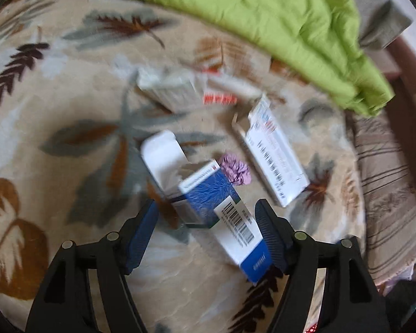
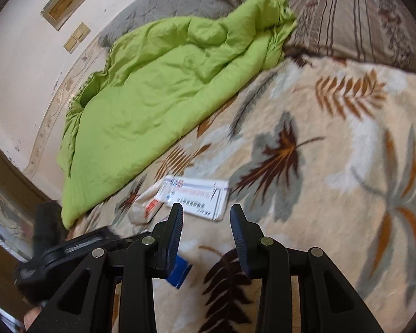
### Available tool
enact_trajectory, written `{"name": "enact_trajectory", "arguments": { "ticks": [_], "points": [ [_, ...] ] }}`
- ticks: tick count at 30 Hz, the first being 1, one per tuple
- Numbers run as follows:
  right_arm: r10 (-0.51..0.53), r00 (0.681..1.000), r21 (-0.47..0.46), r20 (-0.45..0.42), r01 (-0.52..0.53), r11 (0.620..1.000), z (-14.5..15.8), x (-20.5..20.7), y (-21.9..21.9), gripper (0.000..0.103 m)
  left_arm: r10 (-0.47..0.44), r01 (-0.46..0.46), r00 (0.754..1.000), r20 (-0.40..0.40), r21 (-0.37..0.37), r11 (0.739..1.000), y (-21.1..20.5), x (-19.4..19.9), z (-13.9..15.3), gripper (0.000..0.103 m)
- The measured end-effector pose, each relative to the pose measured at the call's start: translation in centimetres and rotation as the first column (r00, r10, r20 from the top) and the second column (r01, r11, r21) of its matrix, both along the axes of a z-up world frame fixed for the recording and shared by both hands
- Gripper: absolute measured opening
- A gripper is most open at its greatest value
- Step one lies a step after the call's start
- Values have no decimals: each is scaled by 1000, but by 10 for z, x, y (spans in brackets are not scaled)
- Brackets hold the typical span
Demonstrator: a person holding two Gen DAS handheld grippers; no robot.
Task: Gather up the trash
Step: 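Grasp the blue-white medicine box with left gripper while right grasps the purple crumpled paper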
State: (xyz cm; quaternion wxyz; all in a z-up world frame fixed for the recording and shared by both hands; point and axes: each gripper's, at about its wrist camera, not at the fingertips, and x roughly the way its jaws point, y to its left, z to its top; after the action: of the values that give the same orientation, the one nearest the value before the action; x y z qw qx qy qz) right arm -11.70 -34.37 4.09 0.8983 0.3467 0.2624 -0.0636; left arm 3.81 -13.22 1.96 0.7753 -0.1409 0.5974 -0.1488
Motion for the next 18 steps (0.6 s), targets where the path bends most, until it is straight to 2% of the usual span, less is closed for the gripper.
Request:
{"name": "enact_trajectory", "arguments": {
  "ticks": [1,4,7,9,10,14,17,18],
  "points": [
    [0,1000,-8,1,0,1000,1,0,0,39,-16,17,1000,-27,32,999,-10,3,-7,72],
    [8,1000,-21,-2,-8,1000,2,2,0,39,-41,39,999,24,76,996,-16,0,-3,71],
    [18,1000,-21,0,-18,1000,2,2,0,40,-107,102,991,77,70,992,-8,-8,3,55],
    [30,1000,-25,2,-30,999,2,3,2,39,-143,133,985,99,100,986,2,-11,4,50],
    [35,999,-26,2,-35,999,2,4,3,39,-156,148,983,96,86,985,11,-12,3,49],
    [51,999,-24,1,-51,998,1,9,9,39,-177,177,982,68,7,984,34,-11,-4,49],
    [56,998,-33,-6,-56,998,0,14,13,39,-176,175,982,72,22,984,26,-7,-6,52],
    [60,998,-36,-10,-60,998,0,15,15,39,-180,176,980,82,48,983,19,-7,-7,52]
  ]
}}
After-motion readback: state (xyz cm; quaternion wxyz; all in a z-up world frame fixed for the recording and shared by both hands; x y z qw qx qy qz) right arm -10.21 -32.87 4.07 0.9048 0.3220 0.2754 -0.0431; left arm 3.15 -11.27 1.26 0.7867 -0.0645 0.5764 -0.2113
